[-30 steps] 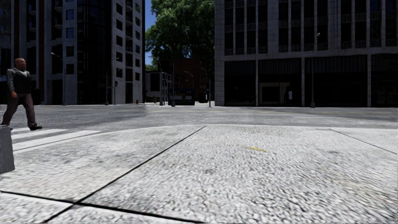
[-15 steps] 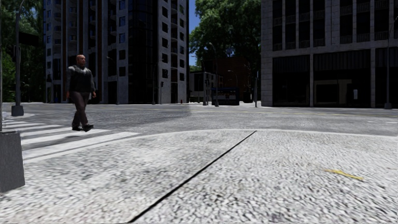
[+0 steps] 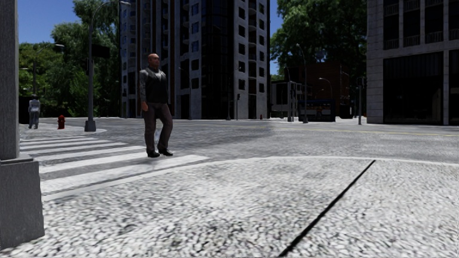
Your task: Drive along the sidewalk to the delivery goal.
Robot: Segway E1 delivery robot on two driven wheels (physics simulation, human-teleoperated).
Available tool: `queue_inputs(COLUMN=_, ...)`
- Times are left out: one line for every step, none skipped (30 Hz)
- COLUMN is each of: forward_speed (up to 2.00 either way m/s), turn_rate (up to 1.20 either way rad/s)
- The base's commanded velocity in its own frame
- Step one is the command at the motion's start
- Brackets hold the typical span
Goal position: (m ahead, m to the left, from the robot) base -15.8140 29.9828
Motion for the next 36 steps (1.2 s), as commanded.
queue_inputs(forward_speed=1.3, turn_rate=0.55)
queue_inputs(forward_speed=1.3, turn_rate=0.55)
queue_inputs(forward_speed=1.3, turn_rate=0.55)
queue_inputs(forward_speed=1.3, turn_rate=0.55)
queue_inputs(forward_speed=1.3, turn_rate=0.55)
queue_inputs(forward_speed=1.3, turn_rate=0.55)
queue_inputs(forward_speed=1.3, turn_rate=0.55)
queue_inputs(forward_speed=1.3, turn_rate=0.55)
queue_inputs(forward_speed=1.3, turn_rate=0.55)
queue_inputs(forward_speed=1.3, turn_rate=0.55)
queue_inputs(forward_speed=1.3, turn_rate=0.55)
queue_inputs(forward_speed=1.3, turn_rate=0.55)
queue_inputs(forward_speed=1.3, turn_rate=0.55)
queue_inputs(forward_speed=1.3, turn_rate=0.55)
queue_inputs(forward_speed=1.3, turn_rate=0.55)
queue_inputs(forward_speed=1.3, turn_rate=0.55)
queue_inputs(forward_speed=1.3, turn_rate=0.55)
queue_inputs(forward_speed=1.3, turn_rate=0.55)
queue_inputs(forward_speed=1.3, turn_rate=0.55)
queue_inputs(forward_speed=1.3, turn_rate=0.55)
queue_inputs(forward_speed=1.3, turn_rate=0.55)
queue_inputs(forward_speed=1.3, turn_rate=0.55)
queue_inputs(forward_speed=1.3, turn_rate=0.55)
queue_inputs(forward_speed=1.3, turn_rate=0.55)
queue_inputs(forward_speed=1.3, turn_rate=0.55)
queue_inputs(forward_speed=1.3, turn_rate=0.55)
queue_inputs(forward_speed=1.3, turn_rate=0.55)
queue_inputs(forward_speed=1.3, turn_rate=0.55)
queue_inputs(forward_speed=1.3, turn_rate=0.55)
queue_inputs(forward_speed=1.3, turn_rate=0.55)
queue_inputs(forward_speed=1.3, turn_rate=0.55)
queue_inputs(forward_speed=1.3, turn_rate=0.55)
queue_inputs(forward_speed=1.3, turn_rate=0.55)
queue_inputs(forward_speed=1.3, turn_rate=0.55)
queue_inputs(forward_speed=1.3, turn_rate=0.55)
queue_inputs(forward_speed=1.3, turn_rate=0.55)
